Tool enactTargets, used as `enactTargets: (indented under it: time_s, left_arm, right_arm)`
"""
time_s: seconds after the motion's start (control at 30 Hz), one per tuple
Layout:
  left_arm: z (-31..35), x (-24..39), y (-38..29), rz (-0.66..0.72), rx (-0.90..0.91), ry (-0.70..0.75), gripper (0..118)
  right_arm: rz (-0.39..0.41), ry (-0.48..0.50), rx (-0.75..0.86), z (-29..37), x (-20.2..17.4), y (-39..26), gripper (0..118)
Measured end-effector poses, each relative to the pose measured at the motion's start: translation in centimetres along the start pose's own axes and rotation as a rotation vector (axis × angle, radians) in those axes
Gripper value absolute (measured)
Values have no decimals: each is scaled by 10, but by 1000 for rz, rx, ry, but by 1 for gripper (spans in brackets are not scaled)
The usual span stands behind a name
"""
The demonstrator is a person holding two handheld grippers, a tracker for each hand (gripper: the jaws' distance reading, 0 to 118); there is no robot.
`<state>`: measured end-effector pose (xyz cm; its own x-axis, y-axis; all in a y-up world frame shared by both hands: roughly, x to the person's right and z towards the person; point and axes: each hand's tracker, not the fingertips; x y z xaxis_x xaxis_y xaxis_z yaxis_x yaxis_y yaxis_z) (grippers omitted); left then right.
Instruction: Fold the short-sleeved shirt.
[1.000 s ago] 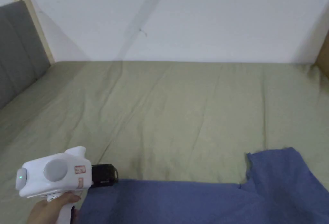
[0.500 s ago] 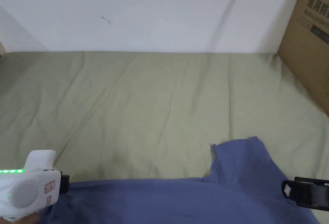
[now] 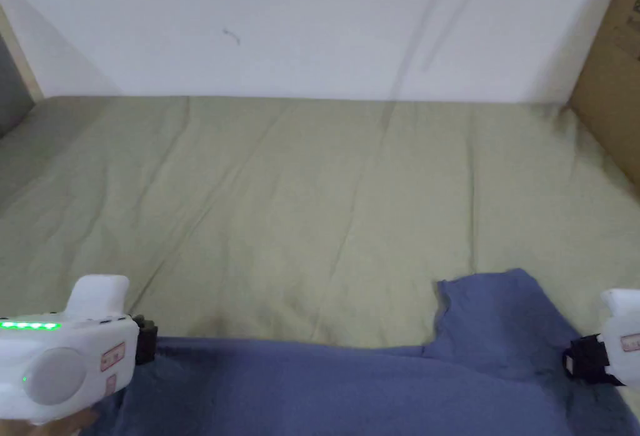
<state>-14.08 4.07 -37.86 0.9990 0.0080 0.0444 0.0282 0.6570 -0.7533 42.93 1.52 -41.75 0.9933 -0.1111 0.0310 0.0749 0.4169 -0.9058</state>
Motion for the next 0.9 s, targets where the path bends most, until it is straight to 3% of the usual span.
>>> enactTargets:
  time_s: [0.03,0.07,0.13,0.2,0.53,0.7,0.9]
  left_arm:
    - [1,-3,-1,12,3,-8,2]
    - [3,-6,-2,29,2,-10,2]
    - [11,-7,1,46,-4,-19,2]
    - [18,-13,0,54,-6,-26,2]
    - [113,-22,-1,36,76,-39,2]
    - [180,-29,-31,25,126,-70,2]
    - [229,-37,-109,29,84,-90,2]
  right_arm:
    - [-48,86,-17,1,2,1,0]
    - [-79,58,-34,0,1,1,0]
    - [-54,86,-33,1,-5,-1,0]
    - [-7,35,-19,9,-13,-2,0]
    - [-8,241,192,147,-18,-30,0]
    - [40,251,303,214,-5,-92,0]
    - [17,252,212,237,17,-206,0]
